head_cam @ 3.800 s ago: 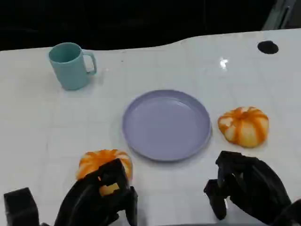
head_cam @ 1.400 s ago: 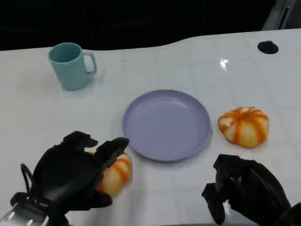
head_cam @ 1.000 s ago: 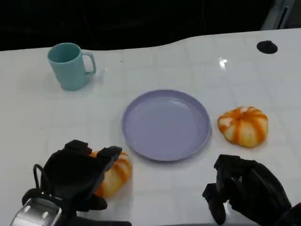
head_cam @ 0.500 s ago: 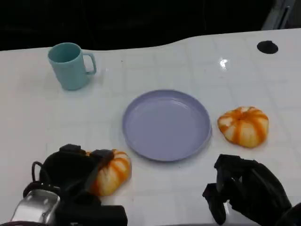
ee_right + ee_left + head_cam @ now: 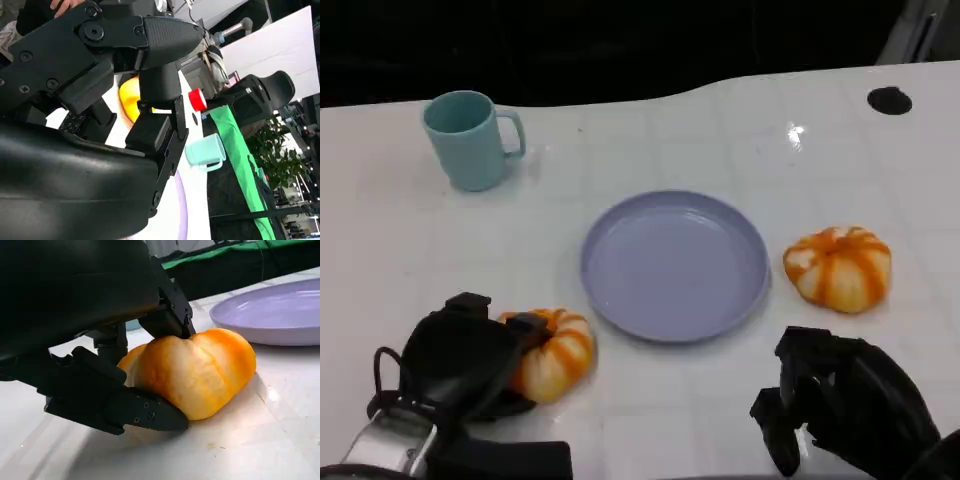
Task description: Grasp the bread from the table and place it into the plate.
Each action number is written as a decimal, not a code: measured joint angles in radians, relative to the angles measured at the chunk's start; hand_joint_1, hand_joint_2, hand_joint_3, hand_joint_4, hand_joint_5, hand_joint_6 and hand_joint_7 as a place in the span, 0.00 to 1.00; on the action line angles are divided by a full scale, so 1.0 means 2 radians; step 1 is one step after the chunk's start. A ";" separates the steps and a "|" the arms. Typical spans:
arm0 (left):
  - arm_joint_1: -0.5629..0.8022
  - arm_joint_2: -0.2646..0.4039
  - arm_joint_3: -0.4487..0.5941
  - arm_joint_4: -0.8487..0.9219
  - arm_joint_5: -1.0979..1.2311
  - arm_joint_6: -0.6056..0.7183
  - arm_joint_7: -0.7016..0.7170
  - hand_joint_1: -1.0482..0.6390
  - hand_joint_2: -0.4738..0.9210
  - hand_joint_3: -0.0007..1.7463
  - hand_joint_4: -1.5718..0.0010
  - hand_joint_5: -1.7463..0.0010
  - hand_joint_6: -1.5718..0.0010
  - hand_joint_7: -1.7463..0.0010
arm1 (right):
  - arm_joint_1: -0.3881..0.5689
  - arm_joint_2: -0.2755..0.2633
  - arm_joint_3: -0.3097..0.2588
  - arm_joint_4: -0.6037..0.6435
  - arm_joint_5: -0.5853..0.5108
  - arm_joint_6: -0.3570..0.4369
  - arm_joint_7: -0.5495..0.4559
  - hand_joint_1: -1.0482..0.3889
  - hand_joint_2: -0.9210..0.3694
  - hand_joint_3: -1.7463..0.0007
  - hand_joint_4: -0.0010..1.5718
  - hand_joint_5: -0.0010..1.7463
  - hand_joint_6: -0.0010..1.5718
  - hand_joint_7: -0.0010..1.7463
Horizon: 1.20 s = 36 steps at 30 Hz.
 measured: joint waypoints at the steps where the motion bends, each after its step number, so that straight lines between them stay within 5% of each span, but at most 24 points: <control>1: -0.001 0.000 -0.001 0.004 0.000 -0.001 0.011 0.43 0.97 0.31 0.50 0.00 0.55 0.18 | 0.000 0.000 0.000 0.000 0.000 0.000 0.000 0.09 0.27 0.61 0.77 0.90 0.66 0.81; 18: 0.016 -0.016 0.014 -0.020 -0.034 0.025 0.091 0.46 0.94 0.36 0.49 0.00 0.62 0.06 | -0.001 0.000 0.000 0.001 0.000 0.000 0.001 0.09 0.25 0.62 0.77 0.89 0.65 0.80; 24: 0.039 -0.019 0.028 -0.102 -0.041 0.063 0.077 0.47 0.89 0.40 0.49 0.00 0.56 0.17 | 0.000 0.000 0.001 0.000 -0.001 0.000 0.000 0.10 0.26 0.61 0.77 0.90 0.65 0.81; 36: 0.017 -0.016 0.037 -0.129 -0.075 0.013 0.065 0.47 0.87 0.37 0.51 0.00 0.59 0.13 | -0.001 0.000 0.001 0.000 0.000 0.002 -0.001 0.10 0.27 0.59 0.77 0.89 0.65 0.81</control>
